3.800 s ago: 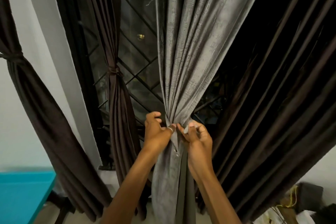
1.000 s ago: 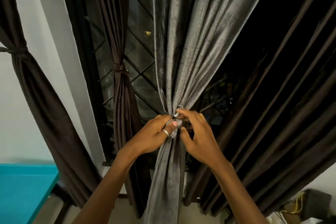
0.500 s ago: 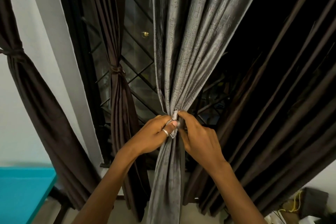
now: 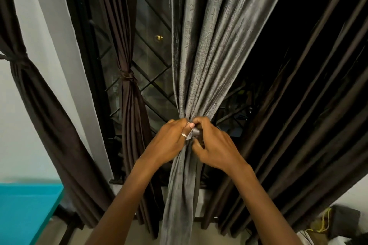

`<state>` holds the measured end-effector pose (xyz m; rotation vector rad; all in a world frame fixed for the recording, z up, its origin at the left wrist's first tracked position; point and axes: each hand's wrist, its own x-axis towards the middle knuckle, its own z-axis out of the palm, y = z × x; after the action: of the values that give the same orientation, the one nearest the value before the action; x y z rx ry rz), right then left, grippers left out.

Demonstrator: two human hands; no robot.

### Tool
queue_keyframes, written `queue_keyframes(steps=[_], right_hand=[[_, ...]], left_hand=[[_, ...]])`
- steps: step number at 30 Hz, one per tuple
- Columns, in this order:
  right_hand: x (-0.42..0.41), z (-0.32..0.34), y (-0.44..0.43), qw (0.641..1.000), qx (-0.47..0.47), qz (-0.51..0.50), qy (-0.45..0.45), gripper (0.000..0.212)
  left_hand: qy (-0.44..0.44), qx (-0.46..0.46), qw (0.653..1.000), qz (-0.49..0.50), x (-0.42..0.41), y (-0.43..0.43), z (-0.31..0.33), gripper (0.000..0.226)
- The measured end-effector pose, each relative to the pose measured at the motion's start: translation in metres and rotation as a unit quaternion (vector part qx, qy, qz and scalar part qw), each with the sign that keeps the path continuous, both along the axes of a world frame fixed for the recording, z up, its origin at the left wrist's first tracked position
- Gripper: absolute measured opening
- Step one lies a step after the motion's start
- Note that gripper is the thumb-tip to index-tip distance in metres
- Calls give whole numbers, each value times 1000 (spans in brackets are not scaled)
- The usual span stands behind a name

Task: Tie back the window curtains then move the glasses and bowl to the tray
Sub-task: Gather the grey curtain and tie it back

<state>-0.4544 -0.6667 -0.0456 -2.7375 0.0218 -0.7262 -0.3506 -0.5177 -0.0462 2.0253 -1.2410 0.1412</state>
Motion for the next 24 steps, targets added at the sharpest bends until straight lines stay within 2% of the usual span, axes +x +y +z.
queue_keyframes(steps=[6, 8, 10, 14, 17, 20, 24], right_hand=[[12, -1, -4, 998, -18, 8, 55, 73], [16, -3, -4, 999, -27, -7, 43, 68], [18, -5, -4, 999, -34, -16, 12, 54], [13, -12, -3, 999, 27, 10, -20, 38], [5, -22, 1, 994, 90, 18, -52, 35], [0, -32, 4, 990, 111, 14, -87, 33], [2, -28, 3, 984, 152, 19, -86, 37]], left_hand=[[37, -30, 999, 19, -1, -7, 1, 33], [44, -34, 998, 22, -1, -9, 0, 31], [49, -41, 998, 18, -1, -10, 0, 31], [70, -69, 995, 17, 2, -9, -3, 30], [83, -109, 990, 33, 0, -8, -10, 26], [85, -126, 987, 49, -6, -11, -15, 32], [72, -131, 987, 53, -7, -15, -14, 26]])
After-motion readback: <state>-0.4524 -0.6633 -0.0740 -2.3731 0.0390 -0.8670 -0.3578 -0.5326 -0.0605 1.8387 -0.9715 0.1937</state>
